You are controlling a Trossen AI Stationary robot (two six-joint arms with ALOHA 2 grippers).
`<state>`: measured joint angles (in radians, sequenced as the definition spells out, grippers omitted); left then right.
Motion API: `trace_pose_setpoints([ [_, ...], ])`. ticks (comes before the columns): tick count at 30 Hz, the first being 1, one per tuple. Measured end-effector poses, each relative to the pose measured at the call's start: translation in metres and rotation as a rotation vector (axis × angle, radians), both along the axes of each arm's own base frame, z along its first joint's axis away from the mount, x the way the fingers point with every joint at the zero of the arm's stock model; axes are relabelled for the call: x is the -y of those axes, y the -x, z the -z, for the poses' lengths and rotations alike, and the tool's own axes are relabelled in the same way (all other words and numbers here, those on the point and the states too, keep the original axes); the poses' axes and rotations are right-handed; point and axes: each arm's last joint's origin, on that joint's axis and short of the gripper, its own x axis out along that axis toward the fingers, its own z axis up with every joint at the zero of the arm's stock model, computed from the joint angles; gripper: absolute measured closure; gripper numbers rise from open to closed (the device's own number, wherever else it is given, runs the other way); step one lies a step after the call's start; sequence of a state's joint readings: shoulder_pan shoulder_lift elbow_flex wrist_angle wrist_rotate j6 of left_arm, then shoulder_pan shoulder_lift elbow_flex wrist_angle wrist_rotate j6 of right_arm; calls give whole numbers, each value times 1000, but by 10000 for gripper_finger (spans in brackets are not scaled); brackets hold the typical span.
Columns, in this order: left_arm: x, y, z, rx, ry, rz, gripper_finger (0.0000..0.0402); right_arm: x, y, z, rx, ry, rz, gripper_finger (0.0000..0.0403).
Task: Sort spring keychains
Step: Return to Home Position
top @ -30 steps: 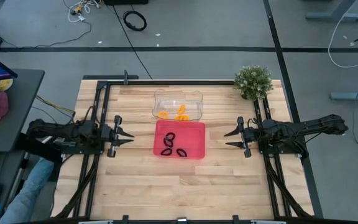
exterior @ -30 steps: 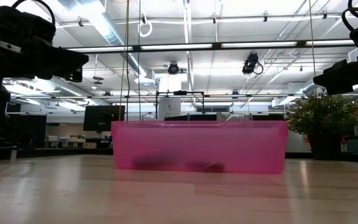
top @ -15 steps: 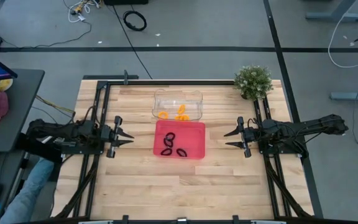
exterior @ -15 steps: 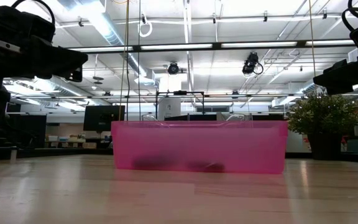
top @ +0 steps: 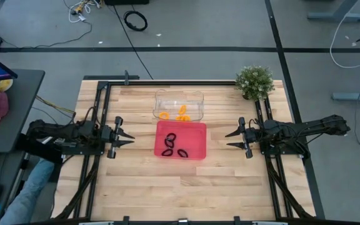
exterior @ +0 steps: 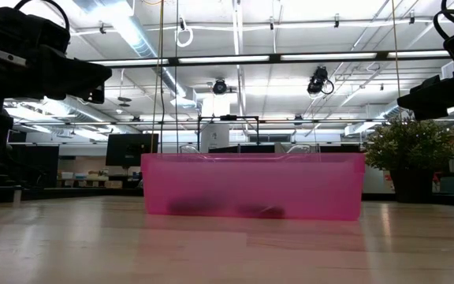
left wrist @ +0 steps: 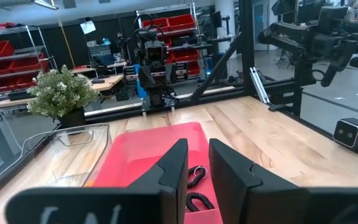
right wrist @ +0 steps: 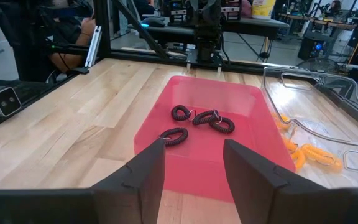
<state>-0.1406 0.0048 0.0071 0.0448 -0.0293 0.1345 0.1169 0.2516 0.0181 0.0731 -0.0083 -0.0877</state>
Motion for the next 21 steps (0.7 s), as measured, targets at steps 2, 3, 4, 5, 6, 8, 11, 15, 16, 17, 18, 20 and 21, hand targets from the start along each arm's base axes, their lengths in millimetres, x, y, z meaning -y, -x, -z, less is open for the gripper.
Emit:
trace_pose_setpoints([
  [2, 0, 0, 0, -1, 0, 0, 333, 0, 0, 0, 0, 0, 0, 237],
  [3, 0, 0, 0, 0, 0, 0, 333, 0, 0, 0, 0, 0, 0, 237],
  [4, 0, 0, 0, 0, 0, 0, 333, 0, 0, 0, 0, 0, 0, 237],
  [5, 0, 0, 0, 0, 0, 0, 333, 0, 0, 0, 0, 0, 0, 237],
  [6, 0, 0, 0, 0, 0, 0, 333, 0, 0, 0, 0, 0, 0, 237],
  [8, 0, 0, 0, 0, 0, 0, 333, 0, 0, 0, 0, 0, 0, 237],
  [11, 0, 0, 0, 1, 0, 0, 333, 0, 0, 0, 1, 0, 0, 237],
  [15, 0, 0, 0, 2, 1, -1, 333, 0, 0, 0, 0, 0, 0, 237],
  [16, 0, 0, 0, 2, 1, 1, 333, 0, 0, 0, 0, 0, 0, 237],
  [17, 1, 0, 0, 2, 1, 7, 333, 0, 0, 0, 0, 0, 0, 237],
  [18, 2, 0, 0, 3, 1, 18, 333, 0, 0, 0, 0, 0, 0, 237],
  [20, 4, 1, 0, 3, 1, 43, 333, 0, 0, 0, 0, 0, 0, 237],
  [21, 5, 1, 0, 3, 1, 52, 333, 0, 0, 0, 0, 0, 0, 237],
])
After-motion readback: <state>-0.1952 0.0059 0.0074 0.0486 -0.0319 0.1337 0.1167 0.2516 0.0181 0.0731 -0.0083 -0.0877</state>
